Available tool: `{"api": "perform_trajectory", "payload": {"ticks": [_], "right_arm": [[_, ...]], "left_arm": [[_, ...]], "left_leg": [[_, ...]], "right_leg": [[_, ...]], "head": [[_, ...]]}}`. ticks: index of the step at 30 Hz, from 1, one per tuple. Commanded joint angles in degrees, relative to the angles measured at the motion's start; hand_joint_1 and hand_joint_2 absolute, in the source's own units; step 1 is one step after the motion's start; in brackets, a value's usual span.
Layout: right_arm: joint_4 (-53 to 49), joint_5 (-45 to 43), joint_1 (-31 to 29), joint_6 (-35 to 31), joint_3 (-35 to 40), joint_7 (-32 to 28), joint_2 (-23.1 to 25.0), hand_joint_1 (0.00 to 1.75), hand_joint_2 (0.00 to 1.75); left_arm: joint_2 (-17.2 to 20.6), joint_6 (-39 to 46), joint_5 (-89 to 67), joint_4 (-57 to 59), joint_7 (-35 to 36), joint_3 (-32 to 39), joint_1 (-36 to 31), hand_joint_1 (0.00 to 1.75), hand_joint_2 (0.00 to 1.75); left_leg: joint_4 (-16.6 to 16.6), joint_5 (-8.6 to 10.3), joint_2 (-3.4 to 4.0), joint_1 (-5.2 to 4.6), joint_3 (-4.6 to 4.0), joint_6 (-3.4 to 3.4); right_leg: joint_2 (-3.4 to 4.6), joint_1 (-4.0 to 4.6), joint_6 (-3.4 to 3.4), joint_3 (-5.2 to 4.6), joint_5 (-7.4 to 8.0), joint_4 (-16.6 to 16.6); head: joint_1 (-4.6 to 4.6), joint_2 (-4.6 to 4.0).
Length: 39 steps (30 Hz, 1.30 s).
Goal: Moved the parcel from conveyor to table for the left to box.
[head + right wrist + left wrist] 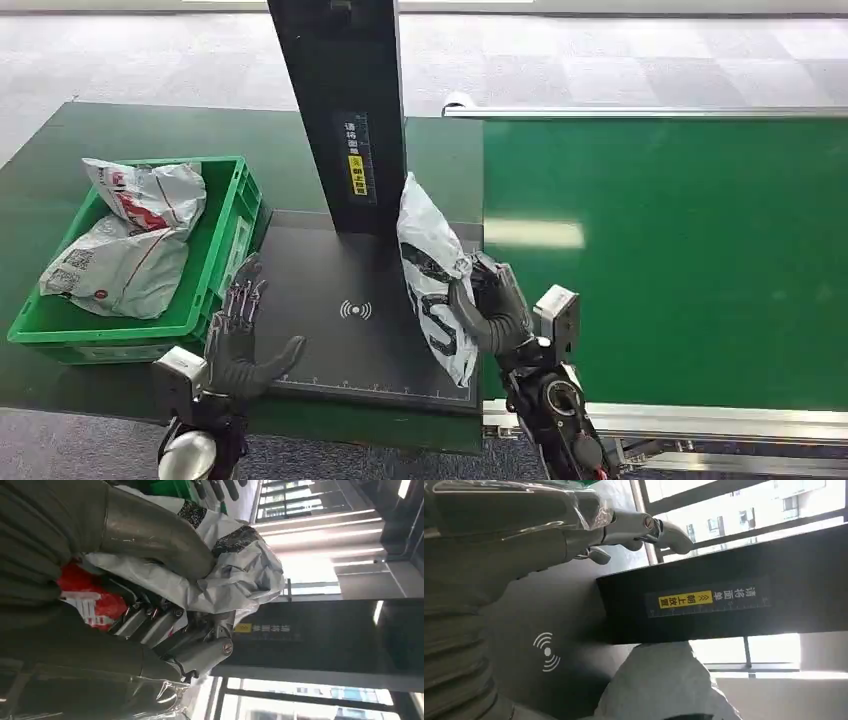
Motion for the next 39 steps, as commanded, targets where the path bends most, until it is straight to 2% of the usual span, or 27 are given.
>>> {"api": "perform_trajectory", "payload": {"ticks": [1,20,29,30,31,39], "right_arm": [[11.24,-1.68,-4.21,-0.25,5.16,1.55,-0.34,1.75,1.75],[10.44,-2.12,-4.56,-0.12,5.53,1.76,-0.09,1.75,1.75],[9.31,-2.26,-5.42,1.20,8.51,1.62,1.27,1.75,1.75],[8.90,-2.19,-5.51,0.86,9.01,2.22,1.00,0.30,1.75],[8.88,-2.23,-5.53,0.63,9.07,2.44,0.94,0.00,1.75],[8.94,-2.29,-5.62,0.31,9.11,2.74,0.55,0.00,1.75]], "left_arm": [[1.48,0.26,0.51,4.15,0.25,-1.35,-1.31,0.00,1.75],[1.57,0.39,0.84,3.99,0.35,-1.38,-1.56,0.00,1.75],[1.71,0.76,1.01,4.46,0.30,-1.72,-1.50,0.00,1.75],[1.77,0.92,1.09,4.25,0.31,-1.68,-1.45,0.00,1.75],[1.80,0.91,1.09,4.17,0.31,-1.67,-1.38,0.00,1.75],[1.82,0.90,1.09,4.01,0.31,-1.61,-1.25,0.00,1.75]], "left_leg": [[-0.06,0.01,0.05,-0.01,0.08,0.01],[-0.01,0.02,-0.03,-0.02,-0.01,0.01],[-0.02,0.02,0.00,-0.01,-0.02,0.00],[-0.04,0.05,0.00,0.00,-0.05,0.01],[-0.04,0.05,-0.04,-0.01,-0.04,0.01],[-0.02,0.03,-0.03,-0.03,-0.03,0.01]], "right_leg": [[0.09,-0.01,0.01,0.06,0.04,-0.07],[0.02,-0.02,0.00,-0.04,0.02,-0.02],[0.06,-0.01,-0.01,-0.08,0.04,-0.02],[0.08,0.00,-0.01,-0.10,0.07,-0.04],[0.05,-0.01,0.00,-0.08,0.06,-0.05],[0.03,-0.03,0.00,-0.06,0.03,-0.02]], "head": [[0.00,0.00],[0.00,0.00],[0.00,0.00],[0.00,0.00],[0.00,0.00],[0.00,0.00]]}}
